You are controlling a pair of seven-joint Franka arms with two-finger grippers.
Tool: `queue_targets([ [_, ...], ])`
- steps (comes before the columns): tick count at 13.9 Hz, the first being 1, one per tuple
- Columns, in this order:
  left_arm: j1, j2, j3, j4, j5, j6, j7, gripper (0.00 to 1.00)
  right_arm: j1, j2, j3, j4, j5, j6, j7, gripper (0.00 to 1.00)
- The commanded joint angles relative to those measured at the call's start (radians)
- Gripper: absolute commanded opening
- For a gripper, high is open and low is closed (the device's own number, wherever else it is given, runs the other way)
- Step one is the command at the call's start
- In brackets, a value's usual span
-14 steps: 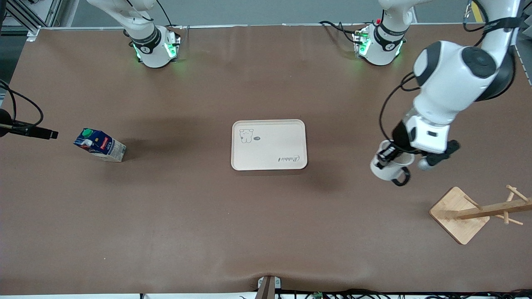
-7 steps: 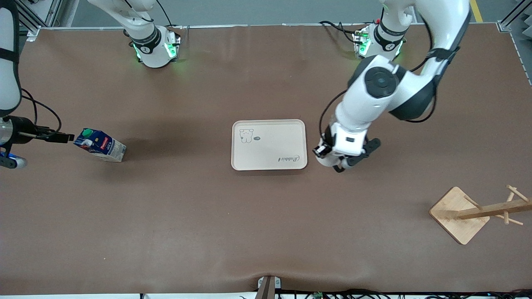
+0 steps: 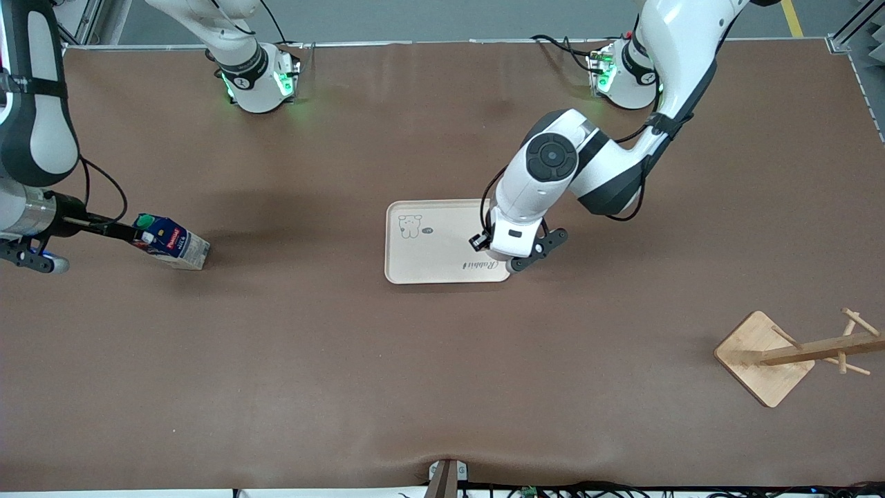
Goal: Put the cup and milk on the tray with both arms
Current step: 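Lower the mug onto the tray while the right gripper grasps the milk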
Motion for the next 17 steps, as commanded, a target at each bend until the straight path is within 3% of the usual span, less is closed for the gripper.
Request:
queue_targets([
  [1,-0.026,0.044,0.001,0.023,0.029,-0.033,-0.026,0.00,0.000,-0.046,0.007,-0.061,0.014,0.023,0.020,1.00],
  [11,-0.113,0.203,0.020,0.077,0.129,-0.034,-0.164,0.00,0.003,-0.089,0.008,-0.271,0.055,0.273,0.012,1.00],
  [12,-0.139,0.208,0.047,0.087,0.129,-0.033,-0.164,0.00,0.003,-0.089,0.008,-0.271,0.055,0.272,0.012,0.71],
  [13,-0.165,0.208,0.079,0.088,0.127,-0.030,-0.165,0.00,0.003,-0.089,0.008,-0.269,0.055,0.269,0.012,0.56],
  [16,-0.215,0.235,0.129,0.117,0.126,-0.030,-0.167,0.00,0.014,-0.089,0.010,-0.254,0.055,0.261,0.009,0.52],
  [17,-0.213,0.242,0.130,0.127,0.126,-0.028,-0.176,0.00,0.026,-0.089,0.010,-0.231,0.055,0.240,0.012,0.36],
])
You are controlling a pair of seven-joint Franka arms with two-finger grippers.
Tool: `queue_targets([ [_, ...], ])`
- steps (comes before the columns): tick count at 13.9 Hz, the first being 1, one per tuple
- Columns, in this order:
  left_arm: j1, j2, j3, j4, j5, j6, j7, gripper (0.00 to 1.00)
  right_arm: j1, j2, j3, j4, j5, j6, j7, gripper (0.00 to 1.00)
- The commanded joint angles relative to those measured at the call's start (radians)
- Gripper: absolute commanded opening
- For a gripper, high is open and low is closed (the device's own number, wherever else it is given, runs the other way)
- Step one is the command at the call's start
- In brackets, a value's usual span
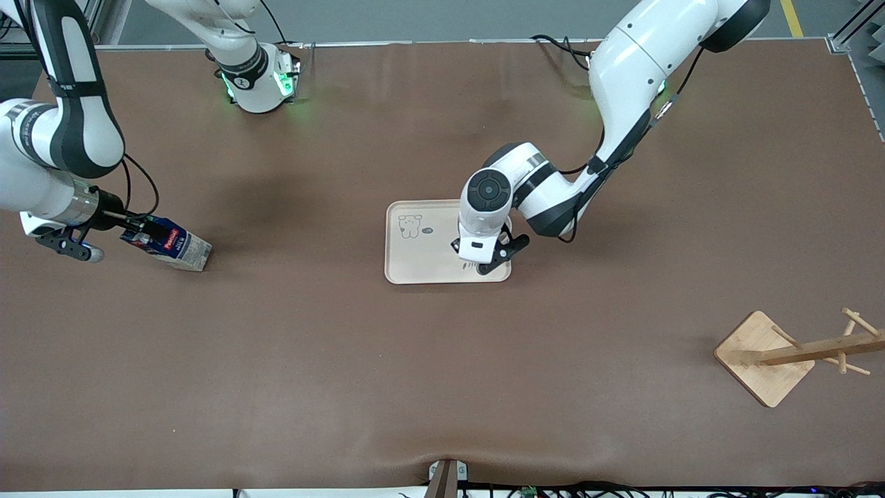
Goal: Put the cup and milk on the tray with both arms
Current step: 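Lower the mug onto the tray while the right gripper grasps the milk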
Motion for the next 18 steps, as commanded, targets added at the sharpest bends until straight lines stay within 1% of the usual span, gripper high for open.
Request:
queue_targets([
  [1,-0.019,0.040,0.012,0.059,0.024,-0.008,-0.041,0.08,0.028,-0.031,0.001,0.041,0.015,-0.103,0.016,0.20],
  [2,-0.019,0.041,0.012,0.063,0.024,-0.010,-0.053,0.32,0.034,-0.027,0.001,0.098,0.015,-0.198,0.028,0.16],
  [3,-0.019,0.040,0.013,0.066,0.024,-0.010,-0.067,0.62,0.036,-0.021,-0.001,0.162,0.015,-0.286,0.036,0.16],
  [4,-0.019,0.032,0.013,0.068,0.025,-0.010,-0.079,0.87,0.037,-0.009,0.001,0.225,0.015,-0.375,0.038,0.11],
  [5,-0.019,0.026,0.016,0.074,0.026,-0.010,-0.080,1.00,0.050,-0.001,0.001,0.270,0.015,-0.424,0.038,0.00],
  [8,0.006,-0.028,0.018,0.103,0.027,-0.026,-0.080,1.00,0.115,-0.008,0.001,0.342,0.013,-0.469,0.044,0.00],
  [10,0.055,-0.093,0.018,0.105,0.030,-0.046,-0.072,1.00,0.164,-0.007,0.001,0.411,0.013,-0.590,0.073,0.00],
  [11,0.076,-0.126,0.018,0.105,0.030,-0.054,-0.064,1.00,0.204,-0.007,0.001,0.431,0.013,-0.630,0.077,0.00],
  [13,0.131,-0.184,0.016,0.119,0.030,-0.083,-0.031,1.00,0.301,-0.010,0.001,0.451,0.013,-0.658,0.123,0.00],
  [15,0.200,-0.232,0.013,0.149,0.027,-0.166,0.089,1.00,0.400,-0.005,0.001,0.477,0.013,-0.684,0.252,0.00],
  [18,0.299,-0.304,0.013,0.188,0.022,-0.321,0.286,1.00,0.496,0.005,0.001,0.487,0.015,-0.669,0.280,0.00],
])
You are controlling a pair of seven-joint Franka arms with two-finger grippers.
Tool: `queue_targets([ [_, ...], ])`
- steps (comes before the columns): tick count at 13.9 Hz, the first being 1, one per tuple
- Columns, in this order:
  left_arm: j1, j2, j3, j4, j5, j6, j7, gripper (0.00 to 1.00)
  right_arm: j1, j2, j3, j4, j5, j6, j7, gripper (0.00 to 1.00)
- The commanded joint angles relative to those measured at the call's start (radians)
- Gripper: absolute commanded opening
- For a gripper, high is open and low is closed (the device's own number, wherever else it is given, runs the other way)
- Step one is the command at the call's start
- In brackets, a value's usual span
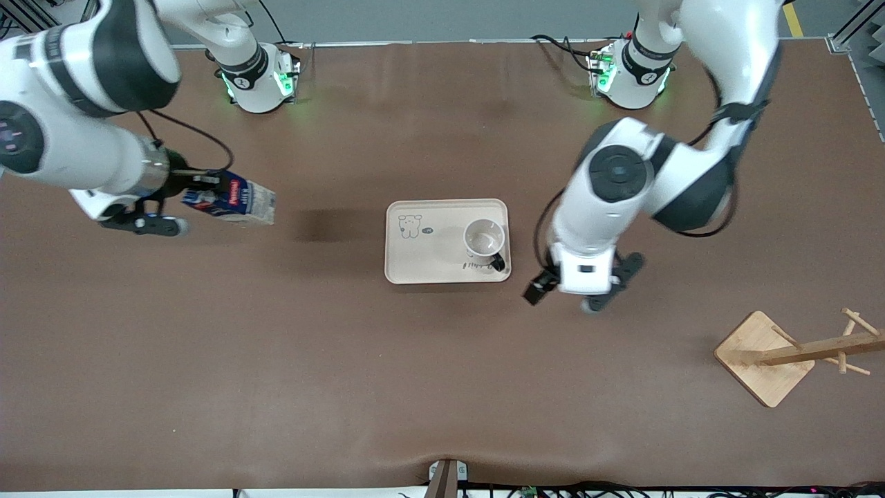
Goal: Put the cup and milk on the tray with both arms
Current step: 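Carry the milk carton onto the tray while the left gripper withdraws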
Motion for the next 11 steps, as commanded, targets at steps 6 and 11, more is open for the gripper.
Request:
queue_targets([
  [6,0.240,-0.197,-0.008,0.010,0.003,-0.188,0.384,1.00,0.207,0.123,-0.013,0.106,0.002,0.037,0.158,0.00],
  [11,0.321,-0.257,-0.002,0.011,0.017,-0.341,0.444,1.00,0.366,0.235,-0.013,0.106,0.046,0.267,0.437,0.00],
])
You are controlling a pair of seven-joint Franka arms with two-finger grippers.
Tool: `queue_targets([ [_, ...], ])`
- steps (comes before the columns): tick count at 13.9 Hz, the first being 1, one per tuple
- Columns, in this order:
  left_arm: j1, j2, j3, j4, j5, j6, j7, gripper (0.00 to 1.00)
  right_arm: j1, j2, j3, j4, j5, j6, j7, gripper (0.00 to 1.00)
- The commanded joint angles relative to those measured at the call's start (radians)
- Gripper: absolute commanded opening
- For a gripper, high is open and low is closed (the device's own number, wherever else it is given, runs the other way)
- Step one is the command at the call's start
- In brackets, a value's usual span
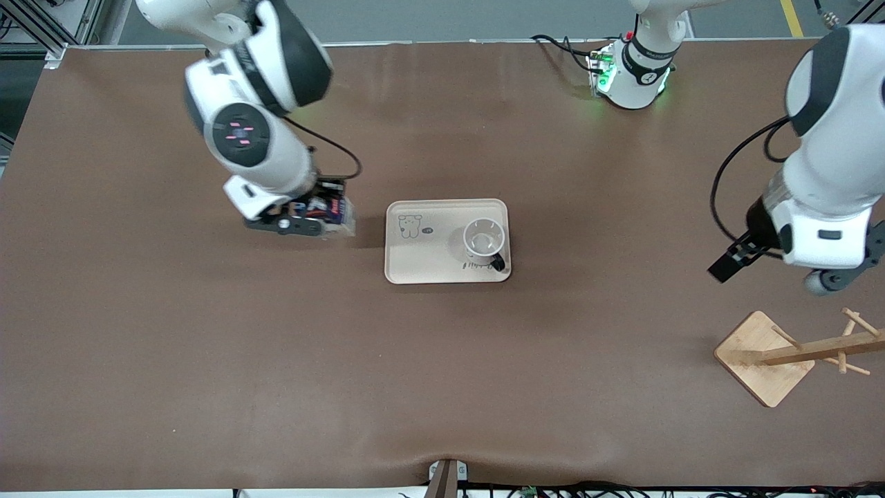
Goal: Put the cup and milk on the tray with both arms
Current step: 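Carry the milk carton onto the tray while the left gripper withdraws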
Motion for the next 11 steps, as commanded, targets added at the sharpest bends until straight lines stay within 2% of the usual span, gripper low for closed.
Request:
queue_targets([
  [1,0.029,-0.025,-0.005,-0.014,0.013,-0.039,0.048,1.00,0.057,0.061,-0.014,0.039,0.049,0.067,0.104,0.00],
  [4,0.032,-0.023,-0.003,0.039,0.008,-0.055,0.106,1.00,0.099,0.112,-0.014,0.062,0.060,0.156,0.173,0.00],
  [8,0.043,-0.049,0.001,0.046,0.003,-0.057,0.257,1.00,0.139,0.153,-0.016,0.082,0.057,0.159,0.198,0.00],
  [10,0.013,-0.080,0.031,0.030,0.003,-0.095,0.365,1.00,0.156,0.168,-0.016,0.082,0.058,0.161,0.209,0.00],
  [11,-0.042,-0.086,0.076,0.030,0.005,-0.129,0.376,1.00,0.166,0.182,-0.016,0.082,0.058,0.161,0.215,0.00],
])
